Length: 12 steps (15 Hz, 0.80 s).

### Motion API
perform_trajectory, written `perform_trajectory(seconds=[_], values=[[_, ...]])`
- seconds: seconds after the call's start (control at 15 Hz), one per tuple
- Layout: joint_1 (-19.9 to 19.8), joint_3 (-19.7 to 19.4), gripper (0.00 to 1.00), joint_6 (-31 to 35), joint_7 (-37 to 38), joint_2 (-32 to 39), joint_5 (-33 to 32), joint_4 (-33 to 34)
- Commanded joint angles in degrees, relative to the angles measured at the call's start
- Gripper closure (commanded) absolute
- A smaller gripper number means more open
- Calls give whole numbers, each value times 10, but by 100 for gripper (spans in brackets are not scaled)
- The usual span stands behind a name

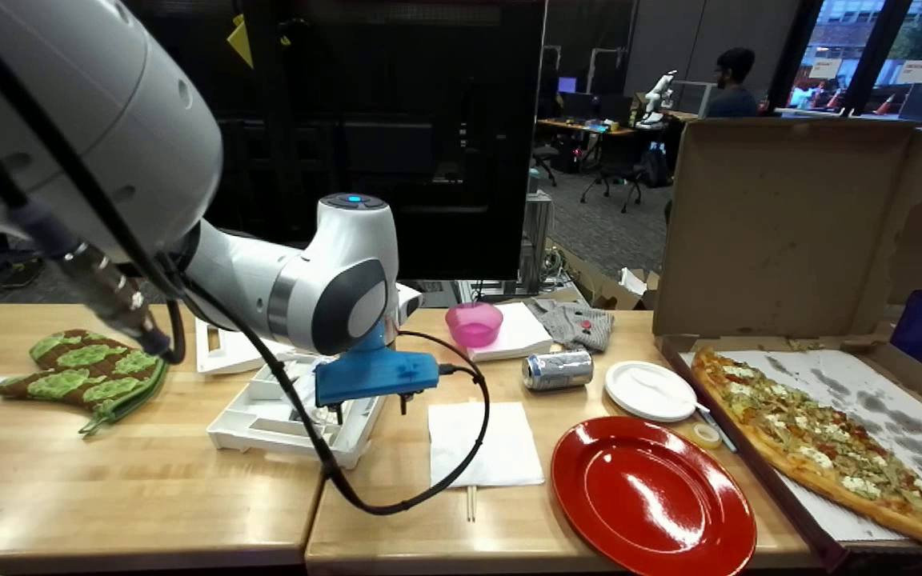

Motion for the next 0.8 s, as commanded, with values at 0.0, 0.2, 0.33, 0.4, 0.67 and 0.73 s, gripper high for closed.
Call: perform_trajectory(seconds=[0.0,0.2,0.33,0.4,0.67,0.73], values=[[46,-18,0,-62,-115,-1,75,11],[48,-7,0,-133,-180,-3,99,24],[41,5,0,-161,-198,-10,98,27],[39,14,0,-160,-194,-17,94,23],[48,47,0,-110,-173,-44,100,-3],[51,55,0,-97,-166,-48,104,-7]])
